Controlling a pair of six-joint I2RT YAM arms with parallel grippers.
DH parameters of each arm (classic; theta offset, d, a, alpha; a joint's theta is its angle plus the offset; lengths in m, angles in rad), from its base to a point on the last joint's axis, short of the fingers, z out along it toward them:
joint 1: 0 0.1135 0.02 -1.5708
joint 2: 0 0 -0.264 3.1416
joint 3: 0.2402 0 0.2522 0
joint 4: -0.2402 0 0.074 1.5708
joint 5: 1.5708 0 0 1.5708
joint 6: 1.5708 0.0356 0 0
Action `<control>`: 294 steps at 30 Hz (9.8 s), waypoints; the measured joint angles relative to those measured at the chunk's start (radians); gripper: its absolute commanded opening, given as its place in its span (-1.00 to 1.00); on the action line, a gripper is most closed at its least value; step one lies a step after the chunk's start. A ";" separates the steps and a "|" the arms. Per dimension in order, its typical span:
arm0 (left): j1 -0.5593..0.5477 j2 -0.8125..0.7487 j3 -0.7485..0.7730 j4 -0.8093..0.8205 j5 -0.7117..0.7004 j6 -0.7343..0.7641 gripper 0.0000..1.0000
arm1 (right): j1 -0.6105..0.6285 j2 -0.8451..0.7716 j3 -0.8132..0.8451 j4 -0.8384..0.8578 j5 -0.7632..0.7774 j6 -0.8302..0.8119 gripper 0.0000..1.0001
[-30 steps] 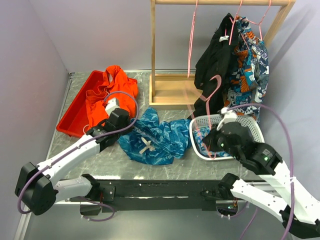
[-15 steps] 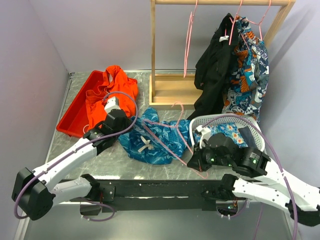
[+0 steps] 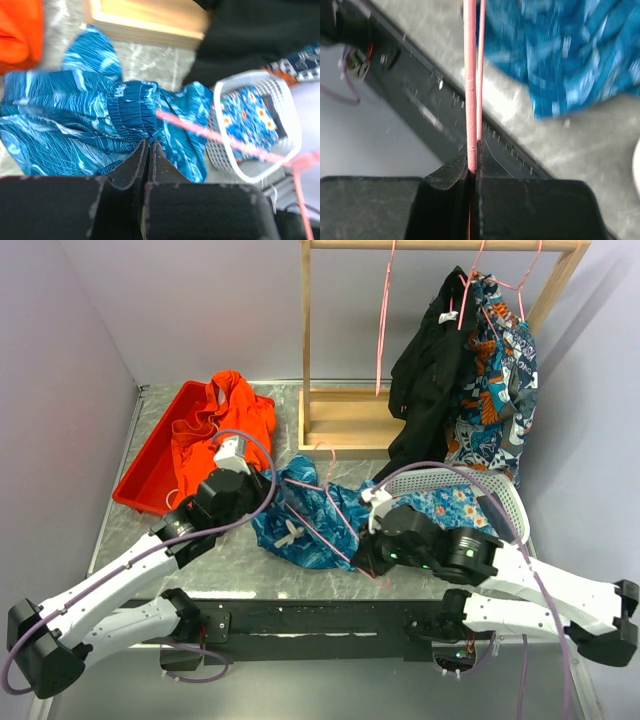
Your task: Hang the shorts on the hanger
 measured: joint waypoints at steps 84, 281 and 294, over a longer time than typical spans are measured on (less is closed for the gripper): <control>-0.115 -0.052 0.150 -0.127 -0.416 0.464 -0.98 | -0.043 0.349 -0.248 1.084 0.184 0.002 0.11; -0.303 0.177 0.722 -0.134 -0.565 0.507 -0.98 | -0.549 0.220 0.668 0.222 -0.472 0.029 -1.00; -0.299 0.160 0.549 -0.204 -0.557 0.439 -0.98 | -0.539 0.126 0.478 0.093 -0.184 -0.087 -1.00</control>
